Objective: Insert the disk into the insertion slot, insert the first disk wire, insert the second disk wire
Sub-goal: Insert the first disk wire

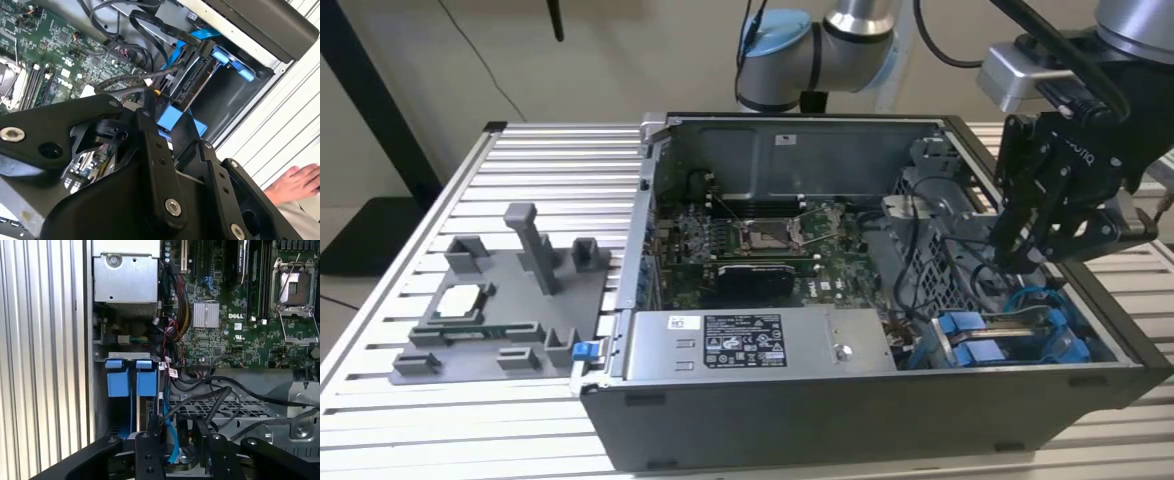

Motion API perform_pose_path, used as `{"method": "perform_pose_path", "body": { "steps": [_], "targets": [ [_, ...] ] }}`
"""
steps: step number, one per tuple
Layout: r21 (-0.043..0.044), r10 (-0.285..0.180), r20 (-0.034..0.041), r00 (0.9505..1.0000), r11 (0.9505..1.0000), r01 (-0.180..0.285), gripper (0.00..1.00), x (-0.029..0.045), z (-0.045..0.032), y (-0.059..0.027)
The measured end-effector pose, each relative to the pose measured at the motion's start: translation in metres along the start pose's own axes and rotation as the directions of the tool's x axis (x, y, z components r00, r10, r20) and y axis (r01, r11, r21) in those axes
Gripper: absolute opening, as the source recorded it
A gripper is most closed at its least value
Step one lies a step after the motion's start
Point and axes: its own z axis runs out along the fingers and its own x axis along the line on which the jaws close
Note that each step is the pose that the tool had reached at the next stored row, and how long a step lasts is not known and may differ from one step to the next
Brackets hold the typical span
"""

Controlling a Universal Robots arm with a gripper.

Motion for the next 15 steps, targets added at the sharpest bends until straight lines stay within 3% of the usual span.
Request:
{"method": "perform_pose_path", "body": {
  "steps": [1,2,10,15],
  "targets": [
    [0.0003,0.001,0.0002,1.0000,1.0000,-0.001,1.00,0.0000,0.0001,0.0000],
    [0.0006,0.003,0.0008,1.0000,1.0000,-0.003,0.00,0.0000,0.0002,-0.0001],
    [0.0008,0.005,0.0235,0.9997,1.0000,-0.005,0.00,0.0000,0.0013,0.0000],
    [0.0002,0.005,0.0247,0.9997,1.0000,-0.005,0.00,0.0006,0.0016,-0.0018]
  ]
}}
